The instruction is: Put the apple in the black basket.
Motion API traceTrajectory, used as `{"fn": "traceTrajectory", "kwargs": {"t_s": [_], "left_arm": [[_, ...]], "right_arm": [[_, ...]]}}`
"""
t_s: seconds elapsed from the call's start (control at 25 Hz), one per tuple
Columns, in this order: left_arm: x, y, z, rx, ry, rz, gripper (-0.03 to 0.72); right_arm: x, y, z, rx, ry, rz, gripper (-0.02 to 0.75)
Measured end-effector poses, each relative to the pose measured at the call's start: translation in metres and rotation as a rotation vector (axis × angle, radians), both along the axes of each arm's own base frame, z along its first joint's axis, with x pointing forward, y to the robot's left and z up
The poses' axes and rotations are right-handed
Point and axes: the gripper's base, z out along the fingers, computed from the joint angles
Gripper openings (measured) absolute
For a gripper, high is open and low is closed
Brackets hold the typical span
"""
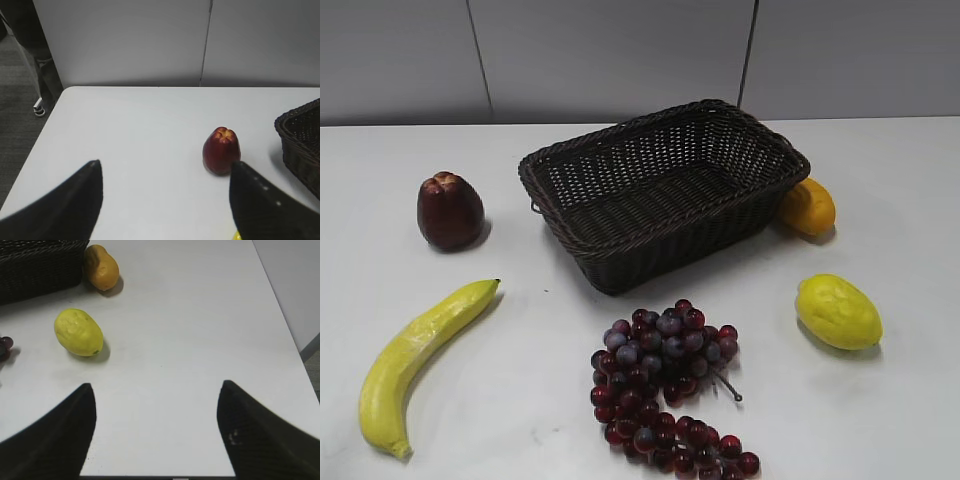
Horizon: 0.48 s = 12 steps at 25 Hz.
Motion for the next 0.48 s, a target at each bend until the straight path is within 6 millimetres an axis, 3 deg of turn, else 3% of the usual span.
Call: {"fn": "traceTrajectory", "kwargs": {"t_s": [0.48], "left_arm": [[0.096, -0.011, 0.015, 0.045, 0.205, -0.108, 0.580]], "right_arm": [[0.000, 0.000, 0.000, 0.000, 0.000, 0.000, 0.573]]}}
